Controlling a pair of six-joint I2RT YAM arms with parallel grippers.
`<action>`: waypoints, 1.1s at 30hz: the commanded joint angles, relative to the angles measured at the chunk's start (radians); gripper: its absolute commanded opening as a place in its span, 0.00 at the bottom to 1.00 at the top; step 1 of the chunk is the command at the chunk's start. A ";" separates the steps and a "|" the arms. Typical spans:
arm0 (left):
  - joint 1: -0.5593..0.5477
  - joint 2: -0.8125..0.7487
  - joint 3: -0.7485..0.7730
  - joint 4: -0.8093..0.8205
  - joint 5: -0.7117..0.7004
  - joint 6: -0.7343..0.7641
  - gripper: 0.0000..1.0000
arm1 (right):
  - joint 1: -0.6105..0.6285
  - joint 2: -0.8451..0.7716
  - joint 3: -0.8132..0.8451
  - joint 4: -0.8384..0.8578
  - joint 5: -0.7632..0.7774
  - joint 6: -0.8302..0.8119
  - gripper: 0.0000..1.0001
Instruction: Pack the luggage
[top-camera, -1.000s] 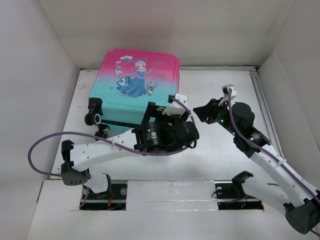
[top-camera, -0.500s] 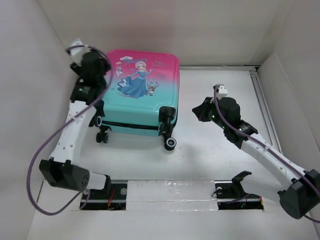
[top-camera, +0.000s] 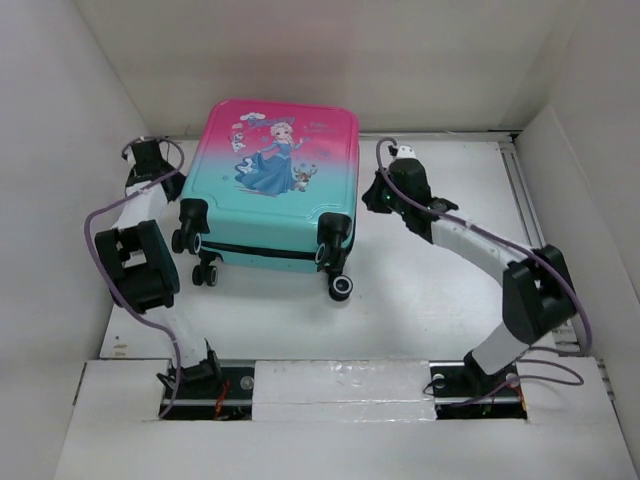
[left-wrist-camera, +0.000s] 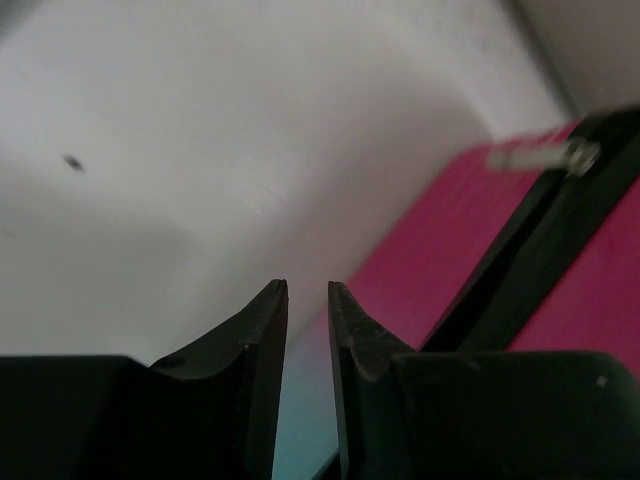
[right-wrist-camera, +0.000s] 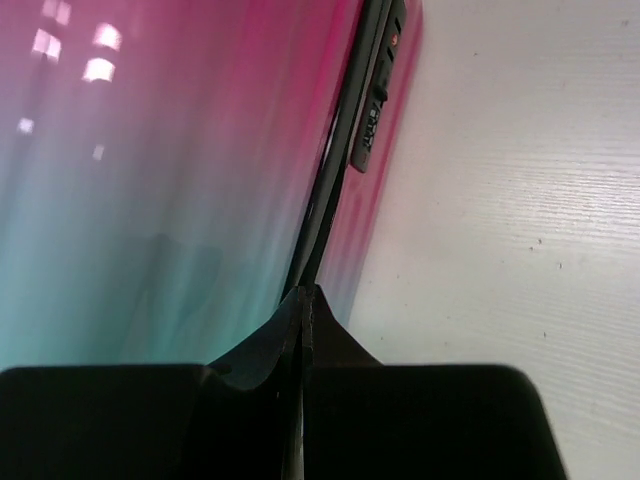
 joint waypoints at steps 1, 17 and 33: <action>-0.027 -0.039 -0.130 0.176 0.173 -0.093 0.17 | -0.022 0.095 0.090 0.056 0.023 -0.009 0.00; -0.672 -0.675 -1.026 0.544 -0.061 -0.361 0.11 | -0.080 0.557 0.777 -0.157 -0.157 -0.095 0.00; -0.750 -1.273 -0.842 0.327 -0.609 -0.207 0.67 | -0.316 0.006 0.631 -0.250 -0.080 -0.142 0.36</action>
